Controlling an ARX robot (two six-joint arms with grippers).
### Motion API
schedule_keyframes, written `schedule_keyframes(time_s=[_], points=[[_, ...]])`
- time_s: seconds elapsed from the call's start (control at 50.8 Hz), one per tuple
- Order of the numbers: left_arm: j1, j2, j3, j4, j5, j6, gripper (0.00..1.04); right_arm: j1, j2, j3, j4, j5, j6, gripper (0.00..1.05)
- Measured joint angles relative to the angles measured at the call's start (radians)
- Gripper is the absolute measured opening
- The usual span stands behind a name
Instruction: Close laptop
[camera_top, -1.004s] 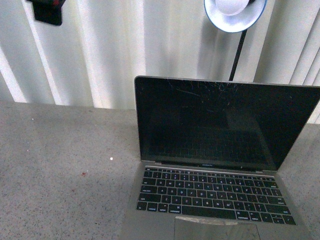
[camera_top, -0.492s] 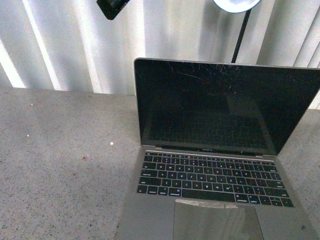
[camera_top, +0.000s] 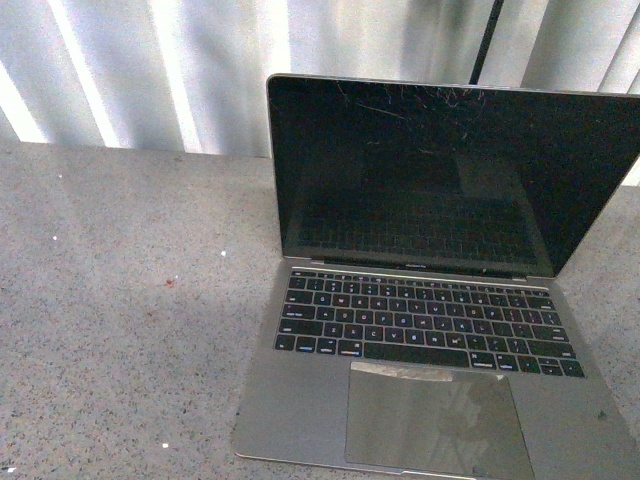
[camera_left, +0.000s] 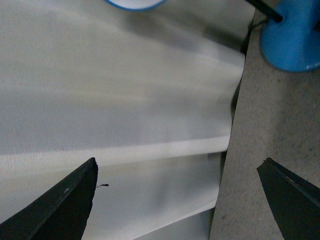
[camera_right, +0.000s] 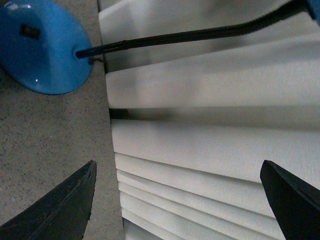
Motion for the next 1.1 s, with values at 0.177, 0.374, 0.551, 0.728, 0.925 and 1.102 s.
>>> schedule_keyframes(time_s=[0.177, 0.374, 0.551, 0.728, 0.925, 1.102], points=[[-0.011, 0.038, 0.022, -0.018, -0.042, 0.151, 0.98, 0.037, 0.047, 0.056, -0.078, 0.031, -0.137, 0.97], [-0.023, 0.05, 0.022, -0.022, -0.057, 0.222, 0.86, 0.054, 0.067, 0.099, -0.117, 0.059, -0.212, 0.86], [-0.028, 0.067, 0.046, -0.067, -0.071, 0.229, 0.53, 0.055, 0.081, 0.118, -0.13, 0.077, -0.266, 0.5], [-0.03, 0.083, 0.08, -0.121, -0.092, 0.224, 0.13, 0.063, 0.098, 0.12, -0.142, 0.084, -0.279, 0.11], [-0.03, 0.086, 0.084, -0.124, -0.117, 0.216, 0.04, 0.079, 0.117, 0.134, -0.151, 0.081, -0.273, 0.03], [-0.035, 0.112, 0.127, -0.184, -0.138, 0.208, 0.04, 0.096, 0.144, 0.177, -0.211, 0.076, -0.227, 0.03]])
